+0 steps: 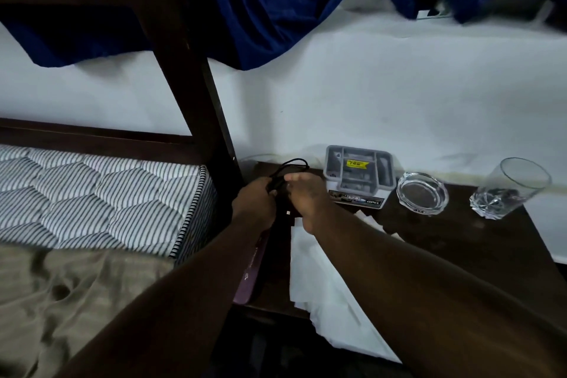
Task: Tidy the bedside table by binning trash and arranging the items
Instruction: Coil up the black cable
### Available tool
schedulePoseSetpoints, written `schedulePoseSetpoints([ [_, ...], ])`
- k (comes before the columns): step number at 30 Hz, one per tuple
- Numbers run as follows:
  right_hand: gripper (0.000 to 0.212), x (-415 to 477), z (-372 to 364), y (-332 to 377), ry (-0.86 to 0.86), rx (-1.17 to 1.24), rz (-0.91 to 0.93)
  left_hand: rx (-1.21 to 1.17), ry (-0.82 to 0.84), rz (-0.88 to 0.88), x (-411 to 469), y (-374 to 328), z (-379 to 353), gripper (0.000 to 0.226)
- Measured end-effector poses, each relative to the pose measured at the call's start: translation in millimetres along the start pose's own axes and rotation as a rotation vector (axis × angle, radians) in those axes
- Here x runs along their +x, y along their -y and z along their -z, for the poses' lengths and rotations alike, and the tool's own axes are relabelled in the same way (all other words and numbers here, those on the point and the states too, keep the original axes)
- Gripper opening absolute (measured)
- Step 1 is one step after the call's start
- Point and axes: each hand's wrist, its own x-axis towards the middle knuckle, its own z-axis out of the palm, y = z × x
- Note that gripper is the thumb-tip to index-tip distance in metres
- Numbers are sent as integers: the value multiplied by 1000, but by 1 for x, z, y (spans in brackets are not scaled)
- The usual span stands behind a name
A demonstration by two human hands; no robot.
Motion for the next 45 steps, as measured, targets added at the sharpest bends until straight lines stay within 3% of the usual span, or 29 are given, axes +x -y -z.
schedulePoseSetpoints([
  [4, 31, -5, -1, 5, 30, 128, -18, 98, -28, -35, -2, -13, 2, 30],
  [14, 29, -49, 9, 59, 46, 254, 101, -9, -155, -223, -31, -63, 56, 32],
  [21, 28, -110, 33, 117, 88, 355, 302, 25, -301, -357, -70, -113, 116, 38],
  [31, 30, -228, 94, 180, 82, 343, 562, -20, -456, -595, -153, -193, 183, 27],
  [38, 26, -304, 134, 193, -61, 259, 706, -246, -354, -652, -214, -236, 210, 30],
  [45, 20, -372, 178, 177, -263, 109, 808, -421, -134, -722, -273, -265, 219, 20],
])
